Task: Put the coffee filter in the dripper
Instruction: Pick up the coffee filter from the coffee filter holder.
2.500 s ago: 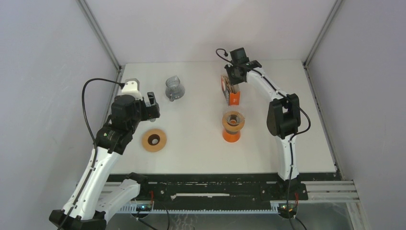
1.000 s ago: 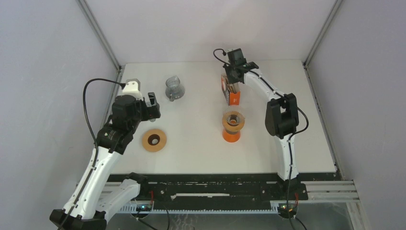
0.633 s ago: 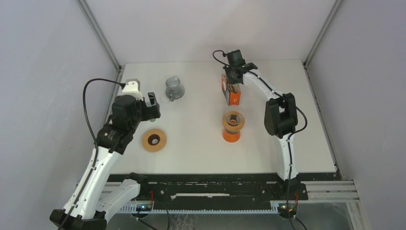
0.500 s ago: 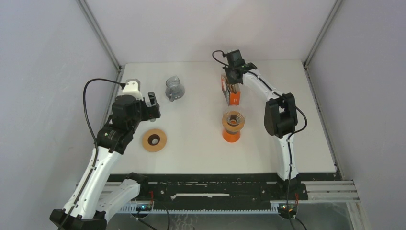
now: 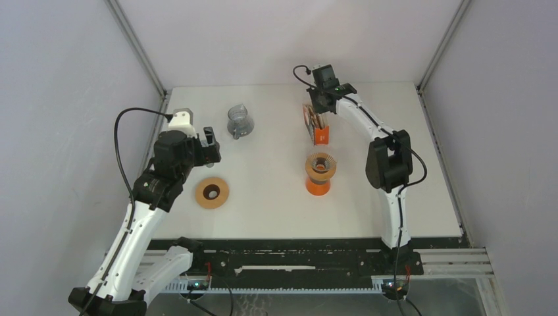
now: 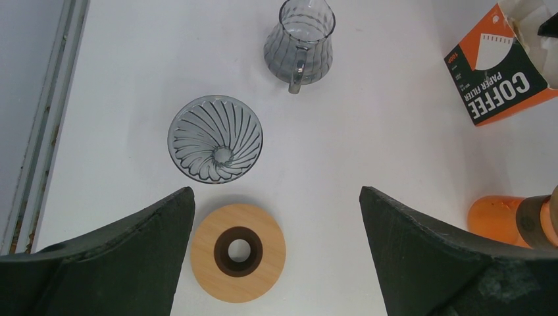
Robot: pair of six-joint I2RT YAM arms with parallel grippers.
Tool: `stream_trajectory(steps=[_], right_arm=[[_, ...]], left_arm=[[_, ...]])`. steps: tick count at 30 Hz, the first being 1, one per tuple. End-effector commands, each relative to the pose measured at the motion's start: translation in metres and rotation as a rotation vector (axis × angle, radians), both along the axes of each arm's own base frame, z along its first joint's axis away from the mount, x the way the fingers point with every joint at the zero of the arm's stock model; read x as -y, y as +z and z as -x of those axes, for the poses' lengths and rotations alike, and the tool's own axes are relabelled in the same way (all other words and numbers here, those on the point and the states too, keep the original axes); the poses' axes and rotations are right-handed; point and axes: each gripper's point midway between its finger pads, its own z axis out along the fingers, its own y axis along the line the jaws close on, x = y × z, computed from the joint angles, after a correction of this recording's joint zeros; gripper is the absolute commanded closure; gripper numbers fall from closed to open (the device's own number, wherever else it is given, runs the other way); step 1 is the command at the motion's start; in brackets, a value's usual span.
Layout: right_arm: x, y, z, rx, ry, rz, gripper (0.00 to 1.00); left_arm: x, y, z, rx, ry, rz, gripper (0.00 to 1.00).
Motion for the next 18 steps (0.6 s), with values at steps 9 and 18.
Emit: stream_trajectory(steps=[9, 18], right_arm=[[-0.013, 0.084, 0.009, 0.132, 0.045, -0.109, 1.00], [-0.017, 0.120, 0.022, 0.182, 0.072, -0.181, 1.00]], left_arm=[[0.002, 0.004, -0.004, 0.033, -0.020, 0.002, 0.00], [0.004, 0.005, -0.003, 0.037, -0.031, 0.009, 0.00]])
